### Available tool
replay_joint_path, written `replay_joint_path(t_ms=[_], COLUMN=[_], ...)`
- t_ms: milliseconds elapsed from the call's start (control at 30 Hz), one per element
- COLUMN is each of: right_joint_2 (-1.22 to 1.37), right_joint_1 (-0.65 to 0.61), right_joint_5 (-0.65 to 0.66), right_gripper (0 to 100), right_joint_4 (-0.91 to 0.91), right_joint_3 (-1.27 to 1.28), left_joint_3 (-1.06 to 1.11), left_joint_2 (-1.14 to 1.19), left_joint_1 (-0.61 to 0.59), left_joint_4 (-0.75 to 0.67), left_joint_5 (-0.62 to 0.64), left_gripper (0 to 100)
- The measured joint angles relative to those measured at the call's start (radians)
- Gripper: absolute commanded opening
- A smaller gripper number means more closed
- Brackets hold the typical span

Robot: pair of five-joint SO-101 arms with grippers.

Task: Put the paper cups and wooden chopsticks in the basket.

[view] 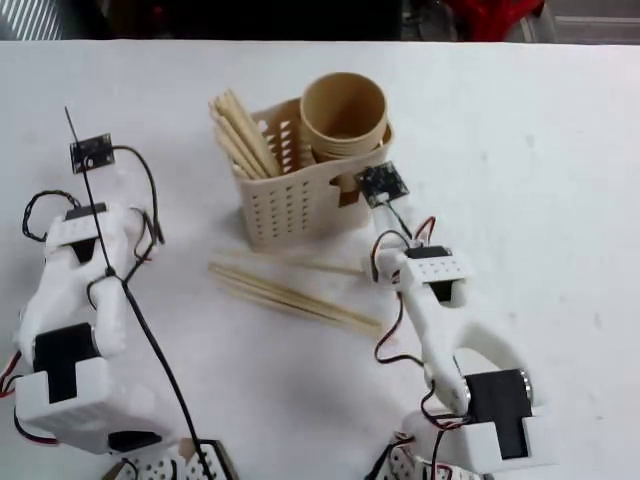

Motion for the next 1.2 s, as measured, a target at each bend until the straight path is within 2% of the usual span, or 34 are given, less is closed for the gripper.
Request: replay_joint_path(t_ms=[200,433,700,867,1033,1200], right_joint_2=[-0.072,-0.256,-0.488,-0.687,-0.674,-0.503], right_joint_1=[-0.031,-0.245,-0.299,-0.451,-0.626,-0.647], right_joint_5=[0.120,0.167,0.212,0.238,0.264,0.273], right_gripper=[1.7,1.9,2.2,2.4,10.4,13.8], right_joint_4=[0.153,0.184,0.272,0.379,0.485,0.407], right_joint_3=[0.006,0.158,0.173,0.158,0.083,0.051], left_joint_3=[0.000,0.000,0.000,0.000,0.000,0.000], left_joint_2=[0.000,0.000,0.000,0.000,0.000,0.000], left_joint_1=[0.000,0.000,0.000,0.000,0.000,0.000], left_joint_4=[0.000,0.000,0.000,0.000,0.000,0.000], left_joint_5=[0.000,0.000,0.000,0.000,0.000,0.000], left_gripper=[17,17,17,17,17,17])
